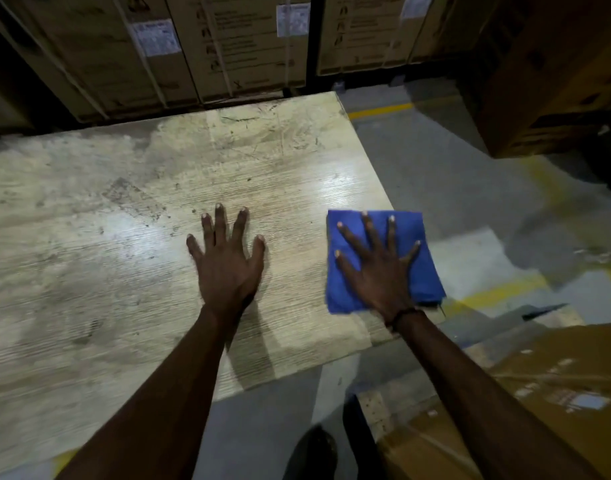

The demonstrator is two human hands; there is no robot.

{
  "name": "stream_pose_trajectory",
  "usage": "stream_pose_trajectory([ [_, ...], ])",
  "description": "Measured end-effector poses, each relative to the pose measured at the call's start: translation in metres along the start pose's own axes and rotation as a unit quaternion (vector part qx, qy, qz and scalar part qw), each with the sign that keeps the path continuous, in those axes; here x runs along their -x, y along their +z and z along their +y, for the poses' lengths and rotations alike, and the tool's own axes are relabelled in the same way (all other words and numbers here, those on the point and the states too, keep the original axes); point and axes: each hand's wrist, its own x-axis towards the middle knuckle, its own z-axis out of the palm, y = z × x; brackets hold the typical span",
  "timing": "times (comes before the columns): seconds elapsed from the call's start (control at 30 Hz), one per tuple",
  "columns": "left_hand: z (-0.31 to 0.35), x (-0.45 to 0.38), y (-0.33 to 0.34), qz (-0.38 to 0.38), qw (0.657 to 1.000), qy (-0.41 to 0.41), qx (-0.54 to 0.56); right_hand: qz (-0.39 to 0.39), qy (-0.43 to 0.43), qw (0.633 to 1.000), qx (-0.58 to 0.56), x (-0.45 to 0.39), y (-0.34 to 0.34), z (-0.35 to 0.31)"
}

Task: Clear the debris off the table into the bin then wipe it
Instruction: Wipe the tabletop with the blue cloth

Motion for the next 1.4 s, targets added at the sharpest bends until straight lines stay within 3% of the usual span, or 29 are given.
stream_pose_trajectory([
  [0.1,-0.001,-0.002,-0.001,0.006,1.000,-0.002,-0.002,0.007,0.018,0.999,-0.039,-0.047,0.006,-0.037],
  [0.2,-0.003,-0.003,0.000,0.002,1.000,0.000,-0.008,0.019,-0.073,0.997,-0.011,-0.027,0.014,-0.086],
  [0.3,-0.003,-0.002,0.001,0.003,1.000,0.000,-0.005,0.007,-0.134,0.991,-0.016,0.022,0.012,-0.085],
  [0.47,0.000,-0.002,0.002,0.004,1.000,-0.006,-0.012,0.009,-0.029,1.000,-0.002,-0.027,0.005,-0.030],
  [0.6,-0.001,-0.003,0.006,0.002,1.000,-0.007,-0.026,0.027,0.018,0.998,-0.054,-0.110,0.005,-0.050],
  [0.73,-0.004,-0.005,0.007,-0.008,0.999,-0.010,-0.039,0.031,-0.093,0.995,-0.027,-0.106,0.018,-0.108],
  [0.83,-0.009,-0.012,0.009,-0.033,0.999,-0.007,-0.030,0.037,-0.140,0.989,-0.017,-0.078,0.022,-0.106],
  [1.0,-0.045,-0.108,-0.004,-0.043,0.998,-0.054,-0.010,0.023,-0.014,1.000,-0.010,-0.123,0.009,-0.058],
  [1.1,-0.065,-0.170,-0.011,-0.039,0.997,-0.061,-0.008,0.039,0.027,0.998,-0.043,-0.183,0.004,-0.067],
  [1.27,-0.069,-0.187,-0.004,0.010,0.998,-0.057,-0.030,0.031,-0.104,0.994,-0.027,-0.190,0.021,-0.149],
  [1.33,-0.068,-0.183,-0.005,0.016,0.998,-0.051,-0.032,0.026,-0.156,0.987,-0.021,-0.164,0.022,-0.156],
  [1.4,-0.066,-0.184,-0.009,0.020,0.998,-0.053,-0.029,0.024,-0.151,0.988,-0.027,-0.152,0.016,-0.135],
])
